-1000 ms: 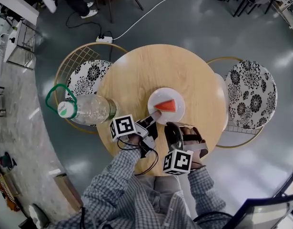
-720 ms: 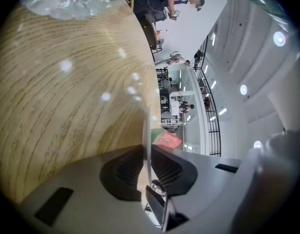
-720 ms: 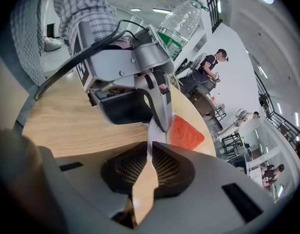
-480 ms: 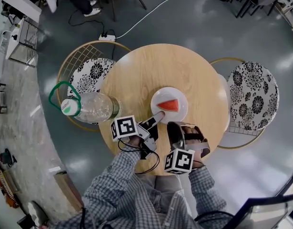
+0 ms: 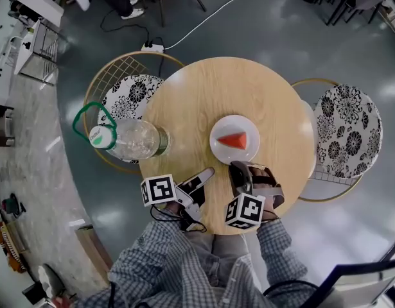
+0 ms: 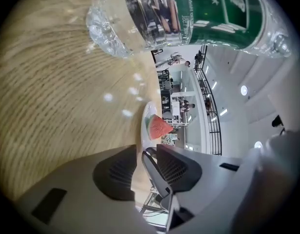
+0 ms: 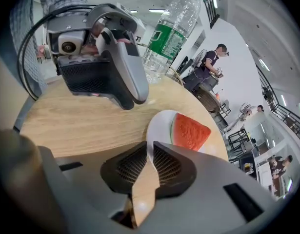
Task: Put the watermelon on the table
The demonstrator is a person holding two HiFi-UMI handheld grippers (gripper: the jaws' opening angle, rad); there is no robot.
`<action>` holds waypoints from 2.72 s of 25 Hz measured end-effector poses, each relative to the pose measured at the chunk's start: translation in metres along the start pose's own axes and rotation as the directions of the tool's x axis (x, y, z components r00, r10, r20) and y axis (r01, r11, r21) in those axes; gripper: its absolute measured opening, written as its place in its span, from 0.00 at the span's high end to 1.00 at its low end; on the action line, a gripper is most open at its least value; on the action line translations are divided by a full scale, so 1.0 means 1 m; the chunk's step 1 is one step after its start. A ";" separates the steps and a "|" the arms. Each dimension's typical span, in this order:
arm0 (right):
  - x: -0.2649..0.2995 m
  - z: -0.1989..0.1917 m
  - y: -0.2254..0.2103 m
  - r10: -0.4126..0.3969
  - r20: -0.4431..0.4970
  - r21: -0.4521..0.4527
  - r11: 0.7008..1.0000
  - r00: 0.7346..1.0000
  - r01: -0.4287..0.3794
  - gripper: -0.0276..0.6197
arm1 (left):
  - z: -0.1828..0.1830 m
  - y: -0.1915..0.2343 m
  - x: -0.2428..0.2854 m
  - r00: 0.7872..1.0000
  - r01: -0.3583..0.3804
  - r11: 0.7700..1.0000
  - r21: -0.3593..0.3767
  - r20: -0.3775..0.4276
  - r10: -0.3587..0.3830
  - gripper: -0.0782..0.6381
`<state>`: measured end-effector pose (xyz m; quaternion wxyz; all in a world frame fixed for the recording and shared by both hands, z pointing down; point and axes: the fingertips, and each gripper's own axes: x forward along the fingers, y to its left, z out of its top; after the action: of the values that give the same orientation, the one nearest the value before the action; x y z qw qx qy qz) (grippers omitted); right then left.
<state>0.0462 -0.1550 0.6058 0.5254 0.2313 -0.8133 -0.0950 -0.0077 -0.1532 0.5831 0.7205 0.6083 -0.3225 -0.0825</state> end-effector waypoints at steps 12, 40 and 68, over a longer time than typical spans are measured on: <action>-0.040 0.005 -0.017 -0.041 0.199 0.548 0.833 0.979 -0.076 0.85 | -0.011 -0.030 -0.015 0.998 0.062 0.986 0.155 0.023 -0.066 0.75; -0.213 0.023 -0.054 -0.403 0.426 0.893 0.331 0.810 -0.305 0.94 | -0.054 -0.179 -0.079 0.964 0.255 0.857 0.447 -0.042 -0.264 0.88; -0.216 0.031 -0.059 -0.415 0.474 0.876 0.317 0.777 -0.365 0.94 | -0.062 -0.179 -0.072 0.960 0.274 0.862 0.426 -0.075 -0.269 0.88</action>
<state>0.1080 -0.1062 0.3941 -0.0197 0.4603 -0.8283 0.3188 0.0203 -0.1096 0.3871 0.5507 0.7927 -0.2393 -0.1055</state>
